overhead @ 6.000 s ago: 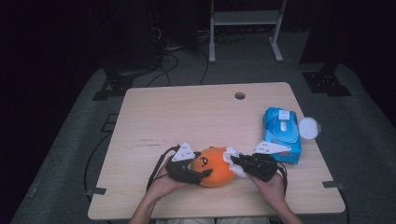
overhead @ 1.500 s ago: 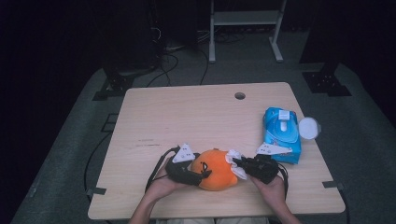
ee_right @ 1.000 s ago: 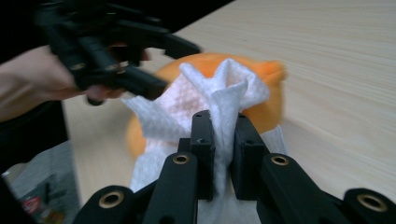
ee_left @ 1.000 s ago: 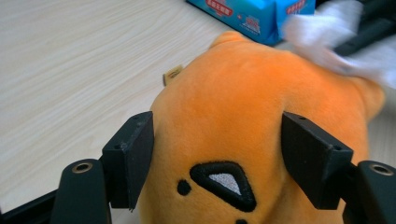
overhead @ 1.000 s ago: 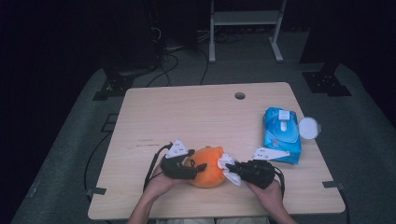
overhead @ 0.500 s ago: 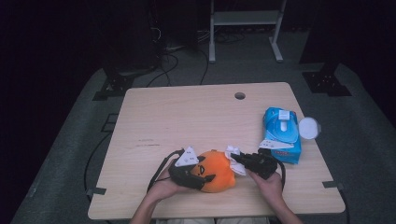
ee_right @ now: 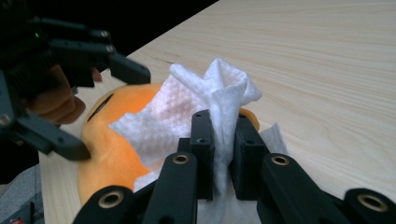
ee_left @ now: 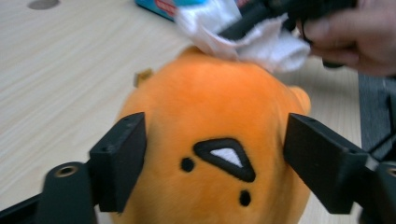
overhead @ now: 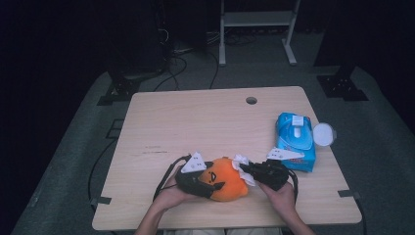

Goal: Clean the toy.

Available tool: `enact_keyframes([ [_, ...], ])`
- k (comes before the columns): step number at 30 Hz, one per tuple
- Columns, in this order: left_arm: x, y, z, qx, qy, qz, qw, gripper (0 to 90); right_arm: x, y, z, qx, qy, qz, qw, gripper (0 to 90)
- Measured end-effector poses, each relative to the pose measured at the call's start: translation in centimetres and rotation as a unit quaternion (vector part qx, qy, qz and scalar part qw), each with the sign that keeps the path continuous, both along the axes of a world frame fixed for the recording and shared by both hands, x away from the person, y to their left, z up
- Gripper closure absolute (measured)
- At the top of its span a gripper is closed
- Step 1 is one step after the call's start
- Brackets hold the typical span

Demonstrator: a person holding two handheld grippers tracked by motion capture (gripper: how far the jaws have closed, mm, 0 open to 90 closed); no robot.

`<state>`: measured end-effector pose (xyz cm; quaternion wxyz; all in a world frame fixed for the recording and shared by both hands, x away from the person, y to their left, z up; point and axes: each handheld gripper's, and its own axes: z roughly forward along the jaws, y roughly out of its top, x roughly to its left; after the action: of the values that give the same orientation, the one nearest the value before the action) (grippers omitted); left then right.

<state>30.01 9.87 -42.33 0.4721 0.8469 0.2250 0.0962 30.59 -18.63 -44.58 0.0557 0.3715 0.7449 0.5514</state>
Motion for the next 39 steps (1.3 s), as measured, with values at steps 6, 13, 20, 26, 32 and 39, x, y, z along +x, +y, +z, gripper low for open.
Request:
enact_keyframes([
  [6,-0.5,-0.9,-0.5,0.019,-0.013,-0.012,0.9997,22.4,-1.1,1.5,1.3,-0.020,-0.036,0.020,0.9990,80.0],
  [13,-0.5,-0.6,0.0,0.004,-0.014,-0.017,0.9997,22.3,-0.4,0.9,0.6,-0.026,-0.024,0.007,0.9994,80.0],
  [20,-1.2,-1.7,-0.5,0.026,-0.027,-0.034,0.9987,23.3,-1.1,1.5,1.4,-0.022,-0.039,0.018,0.9988,80.1],
  [26,-0.6,-0.7,0.3,-0.005,-0.008,-0.023,0.9997,15.9,-0.9,1.5,1.1,-0.031,-0.039,0.021,0.9985,80.0],
  [32,-0.1,-0.6,-0.5,0.011,0.007,-0.010,0.9999,15.0,-0.2,0.3,0.6,-0.026,-0.025,0.000,0.9993,80.1],
  [39,-0.6,-1.1,0.4,-0.003,-0.014,0.036,0.9993,34.9,-2.3,2.5,2.6,-0.013,-0.068,0.046,0.9966,80.0],
])
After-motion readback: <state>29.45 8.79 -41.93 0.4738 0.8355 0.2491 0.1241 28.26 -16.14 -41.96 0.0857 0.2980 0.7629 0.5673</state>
